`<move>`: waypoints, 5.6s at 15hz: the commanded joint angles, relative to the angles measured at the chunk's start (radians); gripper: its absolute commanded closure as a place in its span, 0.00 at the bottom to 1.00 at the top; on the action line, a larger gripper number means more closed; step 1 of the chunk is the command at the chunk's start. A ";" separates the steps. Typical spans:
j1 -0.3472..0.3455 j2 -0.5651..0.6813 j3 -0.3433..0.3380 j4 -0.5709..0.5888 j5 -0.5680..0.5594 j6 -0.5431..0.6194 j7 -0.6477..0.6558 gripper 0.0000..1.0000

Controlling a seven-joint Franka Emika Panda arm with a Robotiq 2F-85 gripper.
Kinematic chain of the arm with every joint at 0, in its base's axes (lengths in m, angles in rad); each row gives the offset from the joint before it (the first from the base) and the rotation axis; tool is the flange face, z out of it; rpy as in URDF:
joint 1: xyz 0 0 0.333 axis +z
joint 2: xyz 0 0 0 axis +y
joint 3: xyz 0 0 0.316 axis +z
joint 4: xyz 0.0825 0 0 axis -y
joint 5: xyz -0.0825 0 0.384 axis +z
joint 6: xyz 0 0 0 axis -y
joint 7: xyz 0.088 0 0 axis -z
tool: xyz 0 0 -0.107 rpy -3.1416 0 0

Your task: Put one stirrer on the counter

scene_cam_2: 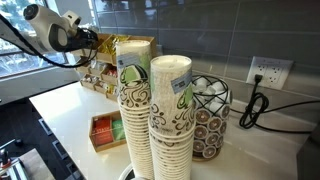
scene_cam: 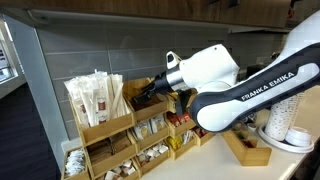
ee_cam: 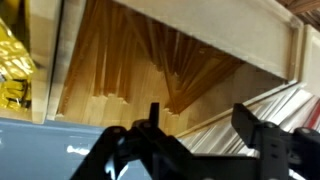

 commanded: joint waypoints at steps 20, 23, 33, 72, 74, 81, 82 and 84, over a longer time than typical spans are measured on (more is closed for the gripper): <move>-0.055 0.077 -0.009 0.064 -0.040 -0.039 -0.027 0.55; -0.054 0.090 -0.008 0.076 -0.042 -0.043 -0.030 0.58; -0.049 0.120 -0.003 0.094 -0.045 -0.050 -0.030 0.83; 0.167 -0.337 -0.145 -0.203 0.319 -0.901 -0.319 0.99; 0.122 -0.285 -0.127 -0.233 0.287 -0.835 -0.284 0.99; 0.104 -0.183 -0.122 -0.368 0.325 -0.684 -0.289 0.99; 0.108 -0.177 -0.122 -0.387 0.337 -0.674 -0.287 0.99; 0.110 -0.160 -0.116 -0.414 0.348 -0.669 -0.278 0.99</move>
